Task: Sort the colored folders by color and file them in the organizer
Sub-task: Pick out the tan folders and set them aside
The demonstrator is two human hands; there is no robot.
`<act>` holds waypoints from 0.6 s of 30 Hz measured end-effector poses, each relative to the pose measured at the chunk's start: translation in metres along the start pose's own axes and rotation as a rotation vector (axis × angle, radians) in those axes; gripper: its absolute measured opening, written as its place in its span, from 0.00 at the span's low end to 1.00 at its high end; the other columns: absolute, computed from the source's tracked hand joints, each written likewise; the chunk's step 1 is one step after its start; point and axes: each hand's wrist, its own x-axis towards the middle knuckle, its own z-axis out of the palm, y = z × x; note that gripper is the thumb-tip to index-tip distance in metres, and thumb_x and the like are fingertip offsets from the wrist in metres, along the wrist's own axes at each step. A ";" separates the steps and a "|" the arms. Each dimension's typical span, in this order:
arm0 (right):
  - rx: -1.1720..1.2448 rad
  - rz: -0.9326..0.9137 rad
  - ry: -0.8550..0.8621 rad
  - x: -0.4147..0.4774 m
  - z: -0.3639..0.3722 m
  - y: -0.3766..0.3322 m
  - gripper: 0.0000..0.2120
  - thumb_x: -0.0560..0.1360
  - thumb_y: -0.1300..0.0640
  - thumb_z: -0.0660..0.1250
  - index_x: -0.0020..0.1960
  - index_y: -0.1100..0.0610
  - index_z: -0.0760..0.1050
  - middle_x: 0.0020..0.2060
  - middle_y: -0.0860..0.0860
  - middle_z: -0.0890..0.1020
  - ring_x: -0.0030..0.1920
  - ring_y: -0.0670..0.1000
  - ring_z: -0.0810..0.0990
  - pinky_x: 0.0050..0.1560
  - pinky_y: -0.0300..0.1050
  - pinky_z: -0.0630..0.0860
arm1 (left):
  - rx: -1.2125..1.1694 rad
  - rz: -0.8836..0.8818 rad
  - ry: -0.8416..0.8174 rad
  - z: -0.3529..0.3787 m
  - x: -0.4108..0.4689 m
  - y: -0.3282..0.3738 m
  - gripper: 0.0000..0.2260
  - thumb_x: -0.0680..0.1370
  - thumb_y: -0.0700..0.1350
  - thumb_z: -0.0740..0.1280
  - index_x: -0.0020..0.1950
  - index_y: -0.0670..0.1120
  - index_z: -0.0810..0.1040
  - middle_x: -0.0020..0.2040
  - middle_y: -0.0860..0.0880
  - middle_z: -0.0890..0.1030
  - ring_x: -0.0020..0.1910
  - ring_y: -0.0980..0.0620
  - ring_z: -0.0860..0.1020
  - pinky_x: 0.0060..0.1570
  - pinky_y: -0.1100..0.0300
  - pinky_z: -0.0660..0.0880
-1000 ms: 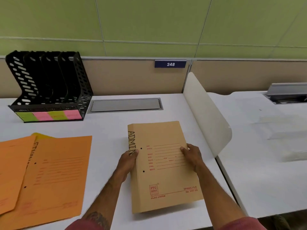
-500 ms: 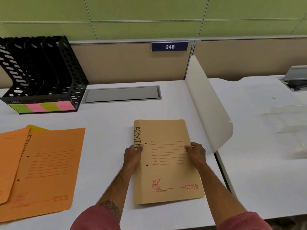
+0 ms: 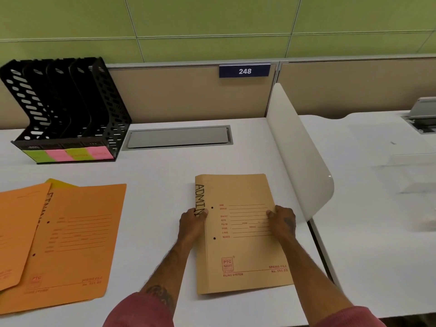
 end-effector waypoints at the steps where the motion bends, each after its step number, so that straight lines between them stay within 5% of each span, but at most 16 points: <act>1: -0.019 -0.003 -0.002 0.000 0.000 0.000 0.14 0.82 0.54 0.62 0.57 0.63 0.79 0.55 0.59 0.81 0.52 0.58 0.81 0.55 0.49 0.79 | 0.010 0.008 0.012 -0.002 -0.001 -0.001 0.18 0.81 0.53 0.64 0.67 0.44 0.75 0.61 0.46 0.81 0.51 0.51 0.79 0.50 0.59 0.77; 5: -0.061 -0.079 0.034 -0.006 0.002 -0.008 0.17 0.82 0.52 0.61 0.64 0.61 0.76 0.60 0.60 0.78 0.60 0.61 0.77 0.60 0.58 0.78 | 0.075 0.033 0.071 -0.017 -0.004 -0.005 0.27 0.80 0.55 0.65 0.75 0.44 0.66 0.70 0.43 0.73 0.67 0.45 0.74 0.60 0.54 0.73; 10: -0.207 -0.237 0.057 -0.023 0.015 -0.035 0.31 0.82 0.40 0.56 0.79 0.55 0.58 0.78 0.59 0.58 0.79 0.59 0.53 0.74 0.60 0.63 | 0.739 0.374 0.289 -0.050 -0.011 -0.026 0.35 0.80 0.63 0.58 0.80 0.45 0.55 0.80 0.43 0.57 0.79 0.45 0.54 0.74 0.48 0.60; 18: -0.349 -0.475 0.003 -0.064 0.055 -0.089 0.38 0.79 0.32 0.50 0.82 0.50 0.48 0.81 0.58 0.44 0.80 0.59 0.41 0.77 0.61 0.51 | 0.978 0.358 0.397 -0.122 -0.030 -0.053 0.37 0.80 0.67 0.48 0.81 0.49 0.41 0.80 0.45 0.39 0.79 0.45 0.37 0.76 0.45 0.40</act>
